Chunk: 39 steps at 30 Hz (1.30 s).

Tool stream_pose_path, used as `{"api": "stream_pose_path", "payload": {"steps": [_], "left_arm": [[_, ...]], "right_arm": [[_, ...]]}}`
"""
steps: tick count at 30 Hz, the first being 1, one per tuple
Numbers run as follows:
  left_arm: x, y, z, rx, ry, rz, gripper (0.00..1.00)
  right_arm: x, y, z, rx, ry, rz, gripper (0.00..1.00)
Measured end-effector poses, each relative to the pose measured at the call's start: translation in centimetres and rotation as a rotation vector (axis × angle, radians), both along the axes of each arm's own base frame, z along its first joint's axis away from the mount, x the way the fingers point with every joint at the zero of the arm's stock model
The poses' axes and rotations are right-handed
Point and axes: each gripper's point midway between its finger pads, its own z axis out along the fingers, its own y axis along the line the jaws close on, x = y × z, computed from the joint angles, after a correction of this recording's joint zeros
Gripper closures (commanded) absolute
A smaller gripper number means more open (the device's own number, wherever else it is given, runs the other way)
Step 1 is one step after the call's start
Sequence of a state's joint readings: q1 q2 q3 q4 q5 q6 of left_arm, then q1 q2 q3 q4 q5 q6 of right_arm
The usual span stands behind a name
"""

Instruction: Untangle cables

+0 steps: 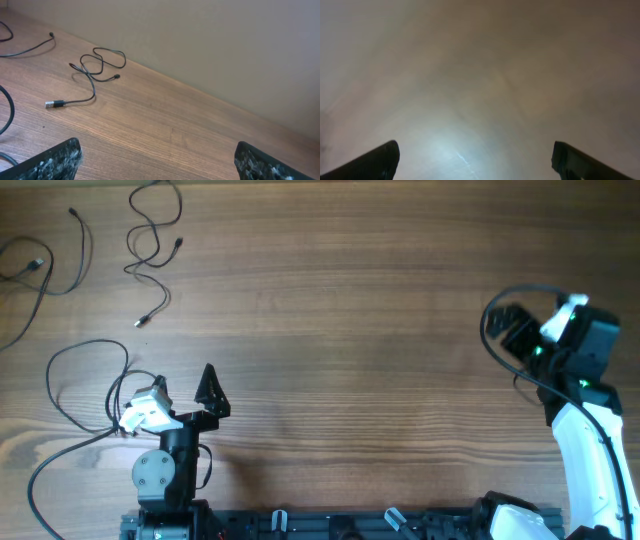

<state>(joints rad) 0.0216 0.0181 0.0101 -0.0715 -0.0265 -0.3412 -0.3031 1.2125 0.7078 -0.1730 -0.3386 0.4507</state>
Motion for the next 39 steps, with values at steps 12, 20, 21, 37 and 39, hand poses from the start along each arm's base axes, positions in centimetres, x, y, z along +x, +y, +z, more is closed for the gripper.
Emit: {"api": "stream_pose_path", "payload": {"steps": [12, 20, 21, 37, 39], "left_arm": [[0.0, 0.0, 0.0, 0.0, 0.002, -0.003, 0.0], [0.0, 0.0, -0.1, 0.0, 0.002, -0.003, 0.0], [0.0, 0.0, -0.1, 0.0, 0.003, -0.003, 0.0], [0.0, 0.0, -0.1, 0.0, 0.003, -0.003, 0.0], [0.0, 0.0, -0.1, 0.0, 0.003, -0.003, 0.0]], "right_arm": [[4.4, 0.5, 10.3, -0.09, -0.463, 0.098, 0.0], [5.9, -1.3, 16.3, -0.214, -0.743, 0.03, 0.0], [6.1, -1.6, 16.9, -0.229, -0.776, 0.018, 0.0], [6.9, -2.6, 14.1, -0.22, -0.678, -0.024, 0.0], [6.3, -2.4, 13.6, -0.207, -0.633, -0.025, 0.0]]}}
